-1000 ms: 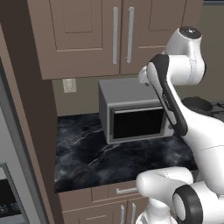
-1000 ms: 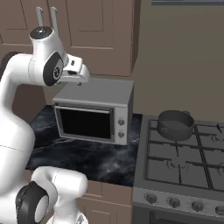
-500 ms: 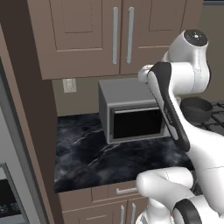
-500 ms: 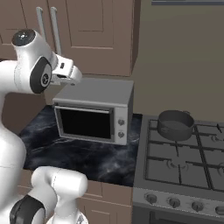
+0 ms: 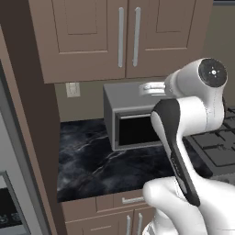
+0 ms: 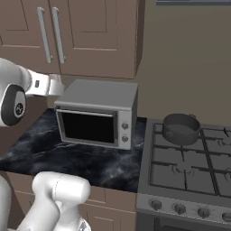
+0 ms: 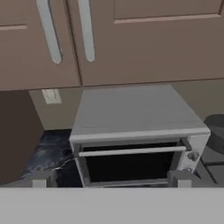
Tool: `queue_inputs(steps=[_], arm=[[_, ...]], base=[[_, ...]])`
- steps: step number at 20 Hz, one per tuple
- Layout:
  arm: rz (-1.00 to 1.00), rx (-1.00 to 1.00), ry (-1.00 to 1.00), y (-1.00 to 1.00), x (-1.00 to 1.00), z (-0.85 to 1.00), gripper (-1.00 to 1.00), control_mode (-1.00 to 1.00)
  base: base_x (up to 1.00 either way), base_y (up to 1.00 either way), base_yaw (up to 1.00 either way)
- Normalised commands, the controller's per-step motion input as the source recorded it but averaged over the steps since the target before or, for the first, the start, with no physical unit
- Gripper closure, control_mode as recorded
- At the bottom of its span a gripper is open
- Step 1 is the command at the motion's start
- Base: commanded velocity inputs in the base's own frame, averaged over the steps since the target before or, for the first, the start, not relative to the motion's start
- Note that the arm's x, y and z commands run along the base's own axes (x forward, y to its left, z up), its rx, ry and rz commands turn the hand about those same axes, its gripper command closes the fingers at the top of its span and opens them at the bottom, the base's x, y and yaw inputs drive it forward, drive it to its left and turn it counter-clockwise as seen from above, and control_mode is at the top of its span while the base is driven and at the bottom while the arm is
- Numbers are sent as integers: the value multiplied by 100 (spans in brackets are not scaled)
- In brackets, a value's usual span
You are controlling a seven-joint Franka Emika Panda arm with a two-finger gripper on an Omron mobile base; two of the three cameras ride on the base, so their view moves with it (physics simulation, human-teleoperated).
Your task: Open the cabinet and move the ladle to the pot. Then close the cabinet.
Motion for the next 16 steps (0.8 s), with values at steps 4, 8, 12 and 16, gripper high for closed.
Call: queue_inputs(steps=[4, 8, 12, 16], arm=[[2, -1, -14, 6, 0, 29, -100, -100], [0, -4, -9, 6, 0, 37, -100, -100], [0, 0, -3, 0, 0, 38, -100, -100], [3, 0, 0, 0, 3, 46, -100, -100]], base=[[0, 0, 0], [0, 0, 0], [0, 0, 0], [0, 0, 0]])
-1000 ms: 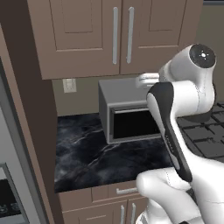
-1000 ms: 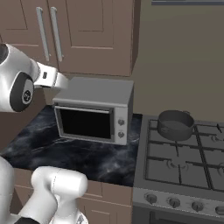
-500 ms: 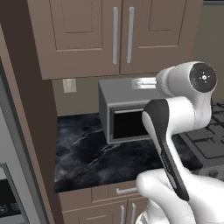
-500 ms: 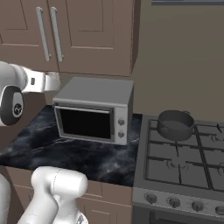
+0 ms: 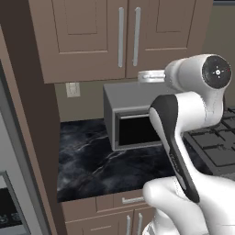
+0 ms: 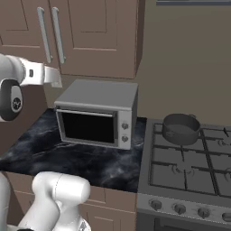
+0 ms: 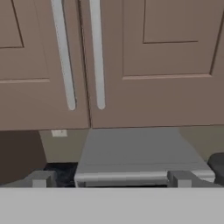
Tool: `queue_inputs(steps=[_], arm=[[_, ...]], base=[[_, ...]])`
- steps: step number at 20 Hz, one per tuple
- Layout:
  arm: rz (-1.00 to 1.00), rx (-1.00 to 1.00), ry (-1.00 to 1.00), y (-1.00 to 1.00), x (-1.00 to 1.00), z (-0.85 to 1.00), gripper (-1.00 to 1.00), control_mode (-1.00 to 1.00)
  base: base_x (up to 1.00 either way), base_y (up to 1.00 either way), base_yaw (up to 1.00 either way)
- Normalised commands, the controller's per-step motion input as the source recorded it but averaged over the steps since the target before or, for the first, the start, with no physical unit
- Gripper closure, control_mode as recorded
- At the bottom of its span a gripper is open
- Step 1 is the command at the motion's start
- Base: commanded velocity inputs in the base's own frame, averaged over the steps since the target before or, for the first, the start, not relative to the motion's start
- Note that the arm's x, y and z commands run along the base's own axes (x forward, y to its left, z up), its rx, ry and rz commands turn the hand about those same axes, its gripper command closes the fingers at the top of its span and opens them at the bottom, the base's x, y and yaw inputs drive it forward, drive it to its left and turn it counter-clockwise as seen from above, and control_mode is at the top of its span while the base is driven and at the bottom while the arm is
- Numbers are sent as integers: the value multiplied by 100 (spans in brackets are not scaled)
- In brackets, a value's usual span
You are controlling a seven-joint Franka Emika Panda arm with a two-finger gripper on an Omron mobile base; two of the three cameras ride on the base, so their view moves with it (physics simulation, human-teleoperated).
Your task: Open the cabinet and move the ladle to the pot. Then close the cabinet.
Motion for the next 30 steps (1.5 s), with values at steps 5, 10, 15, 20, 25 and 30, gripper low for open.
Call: queue_inputs(steps=[5, 10, 15, 20, 25, 30], arm=[[10, 1, 3, 0, 10, 28, -100, -100], [7, 2, 8, 0, 18, 8, -100, -100], [0, 0, 6, 0, 26, 0, -100, -100], [0, 0, 0, 0, 17, 0, -100, -100], [0, 0, 0, 0, 19, 0, -100, -100], [0, 0, 0, 0, 23, 0, -100, -100]], base=[[0, 0, 0], [0, 0, 0], [0, 0, 0], [0, 0, 0], [0, 0, 0], [0, 0, 0]])
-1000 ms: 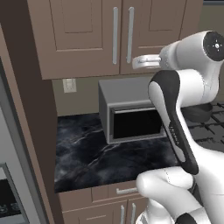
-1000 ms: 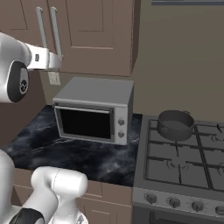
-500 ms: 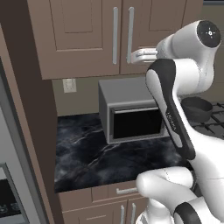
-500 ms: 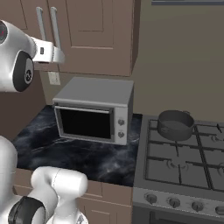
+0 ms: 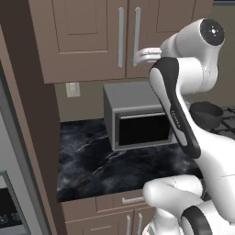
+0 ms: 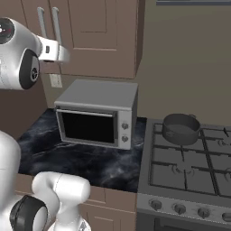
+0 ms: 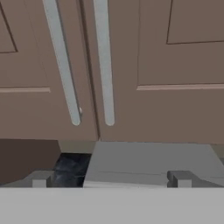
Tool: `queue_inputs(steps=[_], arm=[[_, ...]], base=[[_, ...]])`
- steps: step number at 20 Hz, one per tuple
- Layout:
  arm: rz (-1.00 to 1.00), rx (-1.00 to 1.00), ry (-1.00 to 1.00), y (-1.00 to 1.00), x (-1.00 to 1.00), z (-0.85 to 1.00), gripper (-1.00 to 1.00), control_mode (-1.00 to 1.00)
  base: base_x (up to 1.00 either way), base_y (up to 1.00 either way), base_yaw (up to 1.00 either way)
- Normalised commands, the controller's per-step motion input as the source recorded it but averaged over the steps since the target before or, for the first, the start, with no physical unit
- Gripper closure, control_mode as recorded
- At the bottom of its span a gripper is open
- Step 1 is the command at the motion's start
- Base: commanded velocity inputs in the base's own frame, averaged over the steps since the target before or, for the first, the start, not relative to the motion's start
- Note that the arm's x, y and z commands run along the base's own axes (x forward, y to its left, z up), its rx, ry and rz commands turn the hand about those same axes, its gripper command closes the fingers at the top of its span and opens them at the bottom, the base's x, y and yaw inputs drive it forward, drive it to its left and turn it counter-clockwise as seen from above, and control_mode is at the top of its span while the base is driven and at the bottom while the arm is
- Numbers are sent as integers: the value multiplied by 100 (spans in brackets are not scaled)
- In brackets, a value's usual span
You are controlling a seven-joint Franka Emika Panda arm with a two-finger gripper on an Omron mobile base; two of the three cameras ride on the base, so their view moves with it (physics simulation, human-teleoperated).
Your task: Open the cabinet and move the ladle to the pot. Then close the cabinet.
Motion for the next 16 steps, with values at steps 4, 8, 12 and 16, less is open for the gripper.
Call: queue_inputs(steps=[4, 8, 12, 16], arm=[[0, 0, 0, 0, 27, 0, -100, -100], [0, 0, 0, 1, 29, 0, -100, -100], [0, 0, 0, 10, 27, 0, -100, -100], [0, 0, 0, 3, 21, 0, -100, -100]], base=[[0, 0, 0], [0, 0, 0], [0, 0, 0], [0, 0, 0]])
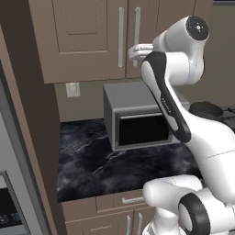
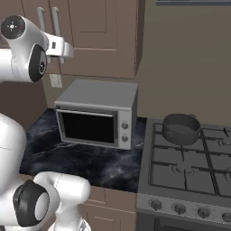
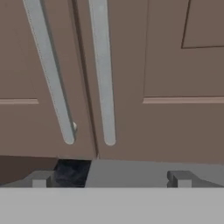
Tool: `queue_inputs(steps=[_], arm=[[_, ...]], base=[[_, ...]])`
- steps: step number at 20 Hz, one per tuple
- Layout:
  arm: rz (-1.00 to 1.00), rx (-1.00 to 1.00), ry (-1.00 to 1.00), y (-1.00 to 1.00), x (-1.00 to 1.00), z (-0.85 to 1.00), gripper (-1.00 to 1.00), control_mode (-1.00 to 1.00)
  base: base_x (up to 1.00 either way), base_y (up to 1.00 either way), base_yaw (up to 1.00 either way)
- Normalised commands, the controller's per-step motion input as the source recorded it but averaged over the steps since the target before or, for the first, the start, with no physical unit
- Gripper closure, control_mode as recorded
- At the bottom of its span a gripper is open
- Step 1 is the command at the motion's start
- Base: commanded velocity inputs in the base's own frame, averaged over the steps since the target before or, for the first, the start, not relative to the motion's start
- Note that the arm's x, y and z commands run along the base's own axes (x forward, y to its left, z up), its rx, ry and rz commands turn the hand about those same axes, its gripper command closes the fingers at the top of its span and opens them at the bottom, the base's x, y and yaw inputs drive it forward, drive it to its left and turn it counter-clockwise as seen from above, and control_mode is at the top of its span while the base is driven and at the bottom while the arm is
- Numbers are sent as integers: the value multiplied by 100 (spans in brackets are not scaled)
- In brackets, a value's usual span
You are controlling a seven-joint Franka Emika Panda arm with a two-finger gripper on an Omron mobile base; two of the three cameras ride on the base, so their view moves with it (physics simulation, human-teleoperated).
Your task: Open the cabinet and move the ladle to the pot. Then close the cabinet.
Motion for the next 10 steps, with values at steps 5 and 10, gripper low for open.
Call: queue_inputs(steps=[5, 10], arm=[[0, 0, 0, 2, 23, -1, -100, -100], [0, 0, 0, 0, 30, -2, -100, -100]], base=[[0, 0, 0], [0, 0, 0]])
